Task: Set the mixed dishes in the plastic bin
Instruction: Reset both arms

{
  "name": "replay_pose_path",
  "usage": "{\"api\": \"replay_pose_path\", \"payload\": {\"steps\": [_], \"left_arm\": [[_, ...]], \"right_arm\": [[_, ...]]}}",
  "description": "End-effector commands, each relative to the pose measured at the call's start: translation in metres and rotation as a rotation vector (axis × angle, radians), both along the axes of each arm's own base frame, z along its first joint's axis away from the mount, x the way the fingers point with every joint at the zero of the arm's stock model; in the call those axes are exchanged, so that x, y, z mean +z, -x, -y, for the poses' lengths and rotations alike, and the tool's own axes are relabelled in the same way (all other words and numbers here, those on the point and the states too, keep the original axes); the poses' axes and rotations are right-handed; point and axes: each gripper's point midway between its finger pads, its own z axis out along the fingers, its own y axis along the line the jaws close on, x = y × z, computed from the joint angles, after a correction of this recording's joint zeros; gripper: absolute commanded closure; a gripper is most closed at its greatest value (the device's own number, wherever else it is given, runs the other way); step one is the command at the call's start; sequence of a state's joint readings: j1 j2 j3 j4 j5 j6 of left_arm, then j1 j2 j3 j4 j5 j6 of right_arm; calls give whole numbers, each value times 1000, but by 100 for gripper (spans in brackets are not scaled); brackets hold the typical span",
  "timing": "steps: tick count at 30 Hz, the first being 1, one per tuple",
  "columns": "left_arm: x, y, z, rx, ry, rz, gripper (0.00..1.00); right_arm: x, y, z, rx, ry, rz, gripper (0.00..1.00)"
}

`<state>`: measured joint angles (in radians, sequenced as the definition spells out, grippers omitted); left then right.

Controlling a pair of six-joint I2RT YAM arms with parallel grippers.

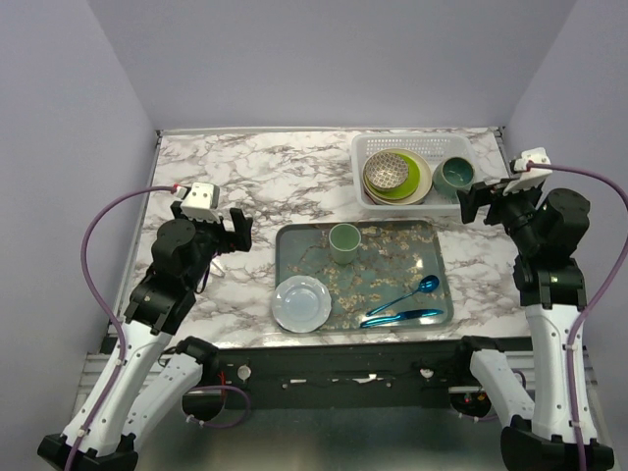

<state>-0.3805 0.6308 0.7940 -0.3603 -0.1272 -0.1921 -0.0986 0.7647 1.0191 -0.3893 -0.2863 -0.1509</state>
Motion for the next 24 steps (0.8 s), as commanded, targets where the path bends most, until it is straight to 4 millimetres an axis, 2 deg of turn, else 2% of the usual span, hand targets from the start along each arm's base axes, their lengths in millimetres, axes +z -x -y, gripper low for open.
{"api": "replay_pose_path", "payload": {"steps": [1, 9, 24], "left_arm": [[1, 1, -3, 12, 13, 15, 1], [5, 4, 2, -5, 44, 6, 1], [34, 23, 1, -26, 105, 39, 1]], "right_arm": [[15, 8, 26, -192, -110, 44, 0], [21, 23, 30, -230, -117, 73, 0], [23, 32, 29, -220, -101, 91, 0]]}}
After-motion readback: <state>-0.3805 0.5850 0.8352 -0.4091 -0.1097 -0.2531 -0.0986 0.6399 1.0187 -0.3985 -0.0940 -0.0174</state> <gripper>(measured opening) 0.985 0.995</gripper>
